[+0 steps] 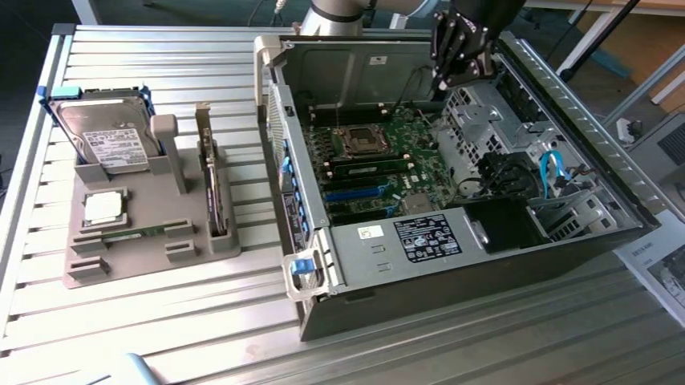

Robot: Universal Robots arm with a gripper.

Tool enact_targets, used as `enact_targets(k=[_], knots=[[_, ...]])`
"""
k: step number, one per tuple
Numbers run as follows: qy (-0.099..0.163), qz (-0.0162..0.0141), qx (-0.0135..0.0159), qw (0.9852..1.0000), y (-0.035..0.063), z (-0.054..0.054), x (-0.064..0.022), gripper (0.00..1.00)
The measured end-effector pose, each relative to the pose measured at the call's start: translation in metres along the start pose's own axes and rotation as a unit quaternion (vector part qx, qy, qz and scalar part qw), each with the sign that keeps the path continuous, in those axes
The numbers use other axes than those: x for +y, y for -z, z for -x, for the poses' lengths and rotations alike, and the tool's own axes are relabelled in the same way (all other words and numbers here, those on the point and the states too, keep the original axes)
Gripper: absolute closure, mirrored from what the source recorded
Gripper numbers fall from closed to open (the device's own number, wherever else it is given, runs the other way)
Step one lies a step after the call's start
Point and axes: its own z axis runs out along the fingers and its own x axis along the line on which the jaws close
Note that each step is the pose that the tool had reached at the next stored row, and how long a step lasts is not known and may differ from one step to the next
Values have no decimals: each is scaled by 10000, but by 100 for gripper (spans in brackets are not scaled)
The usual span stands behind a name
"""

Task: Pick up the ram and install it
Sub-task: 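Press down the ram until it locks into place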

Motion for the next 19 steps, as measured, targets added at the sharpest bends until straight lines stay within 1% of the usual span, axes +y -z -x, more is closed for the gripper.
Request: enact_targets(k=[19], knots=[[0, 0, 0, 10000, -140, -3, -1, 90]])
